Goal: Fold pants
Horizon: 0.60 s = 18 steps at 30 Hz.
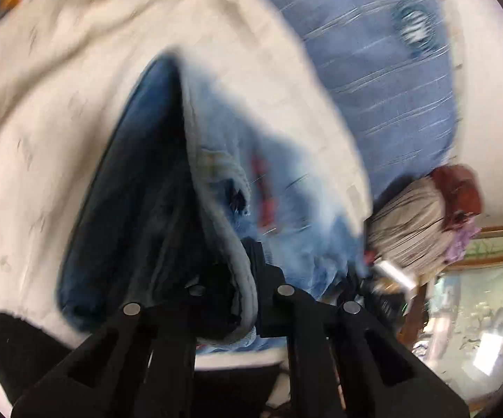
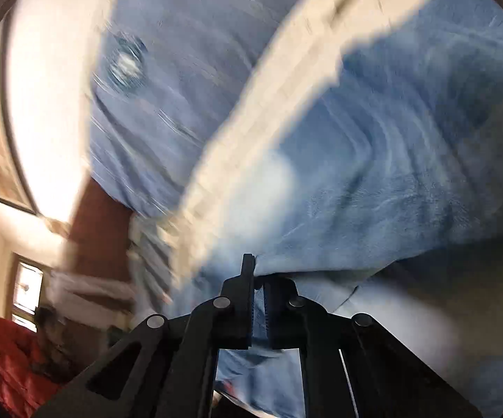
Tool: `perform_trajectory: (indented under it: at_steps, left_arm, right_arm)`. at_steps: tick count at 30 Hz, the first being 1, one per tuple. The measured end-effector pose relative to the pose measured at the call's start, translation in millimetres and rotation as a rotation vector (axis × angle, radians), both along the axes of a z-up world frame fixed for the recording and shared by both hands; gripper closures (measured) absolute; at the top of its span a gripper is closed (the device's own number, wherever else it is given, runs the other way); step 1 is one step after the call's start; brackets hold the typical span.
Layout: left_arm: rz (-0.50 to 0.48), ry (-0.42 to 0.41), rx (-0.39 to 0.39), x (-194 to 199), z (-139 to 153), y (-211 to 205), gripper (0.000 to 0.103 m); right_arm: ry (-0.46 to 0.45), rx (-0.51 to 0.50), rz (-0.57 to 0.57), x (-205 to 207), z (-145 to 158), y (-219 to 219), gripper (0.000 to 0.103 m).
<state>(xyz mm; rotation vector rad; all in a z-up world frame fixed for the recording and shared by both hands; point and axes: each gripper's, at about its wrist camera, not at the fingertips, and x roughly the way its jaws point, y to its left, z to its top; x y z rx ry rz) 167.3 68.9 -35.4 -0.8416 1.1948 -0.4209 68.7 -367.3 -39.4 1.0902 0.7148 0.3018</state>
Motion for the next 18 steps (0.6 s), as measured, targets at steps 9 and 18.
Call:
perform_trajectory:
  at_steps: [9, 18]
  left_arm:
    - [0.000, -0.263, 0.263, -66.9, 7.6, 21.0, 0.076]
    - [0.120, -0.060, 0.002, -104.5, -37.1, 74.4, 0.055]
  right_arm:
    - [0.036, -0.224, 0.169, -81.1, -18.2, 37.2, 0.098]
    - [0.096, -0.114, 0.138, -95.7, -32.4, 42.6, 0.041]
